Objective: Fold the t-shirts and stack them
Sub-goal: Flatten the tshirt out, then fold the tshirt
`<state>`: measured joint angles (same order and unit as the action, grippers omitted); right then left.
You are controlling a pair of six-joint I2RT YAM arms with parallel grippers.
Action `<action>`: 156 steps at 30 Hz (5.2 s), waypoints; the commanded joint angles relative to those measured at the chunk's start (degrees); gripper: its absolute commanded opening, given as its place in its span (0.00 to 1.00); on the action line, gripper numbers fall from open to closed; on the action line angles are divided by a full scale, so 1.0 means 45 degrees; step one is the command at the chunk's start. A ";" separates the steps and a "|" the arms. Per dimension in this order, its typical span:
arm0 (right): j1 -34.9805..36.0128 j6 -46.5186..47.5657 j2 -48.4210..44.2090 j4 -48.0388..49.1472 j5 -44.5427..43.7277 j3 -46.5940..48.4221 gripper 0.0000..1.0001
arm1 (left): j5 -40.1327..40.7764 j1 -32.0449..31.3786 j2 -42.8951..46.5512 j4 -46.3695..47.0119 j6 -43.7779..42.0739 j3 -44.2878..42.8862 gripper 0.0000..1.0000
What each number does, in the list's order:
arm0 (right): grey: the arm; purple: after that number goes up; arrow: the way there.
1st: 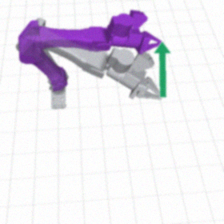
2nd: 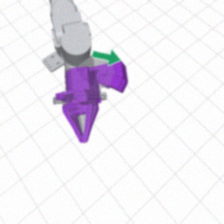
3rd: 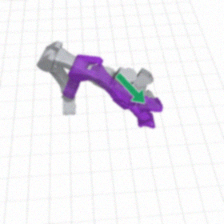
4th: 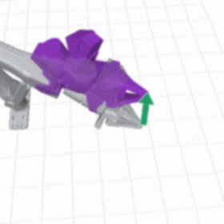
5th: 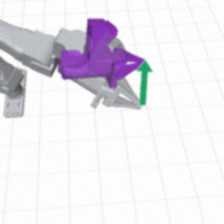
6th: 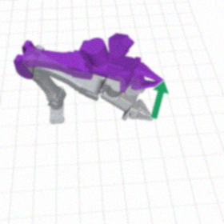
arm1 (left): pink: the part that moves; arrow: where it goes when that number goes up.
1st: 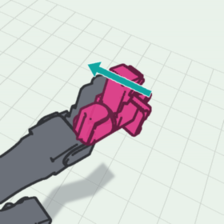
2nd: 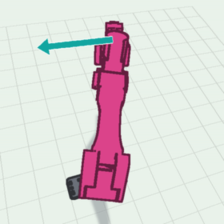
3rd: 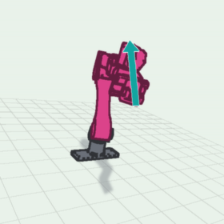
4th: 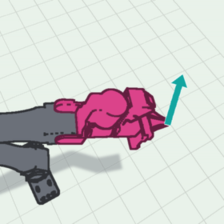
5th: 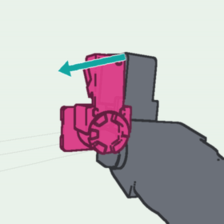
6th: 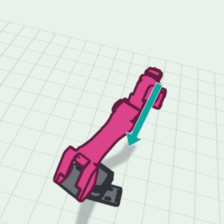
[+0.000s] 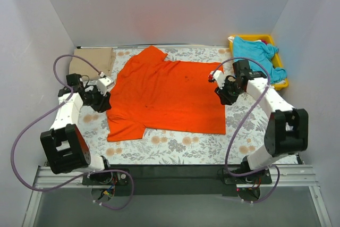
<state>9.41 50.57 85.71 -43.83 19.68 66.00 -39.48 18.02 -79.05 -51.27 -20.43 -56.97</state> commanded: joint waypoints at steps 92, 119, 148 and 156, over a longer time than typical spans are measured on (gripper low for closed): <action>-0.0645 -0.8190 1.2165 0.5717 -0.1875 1.1330 0.01 | 0.5863 -0.5040 -1.5423 0.9322 1.2605 -1.4526 0.08; -0.0880 -0.5262 0.7829 0.5191 -0.0565 0.8538 0.01 | 0.2291 -0.4024 -0.7364 1.1295 1.1278 -0.7465 0.00; -0.1290 -0.1296 0.5388 0.3746 0.0490 0.2522 0.38 | 0.0676 -0.3148 -0.1321 0.6634 0.5909 0.1648 0.23; -0.1388 -0.1997 0.4975 0.2438 0.1484 0.4180 0.49 | -0.0720 -0.2929 -0.1709 0.5669 0.6392 -0.0560 0.46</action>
<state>3.46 42.76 110.83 -30.17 22.79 80.20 -39.92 5.63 -86.06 -23.97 7.51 -55.72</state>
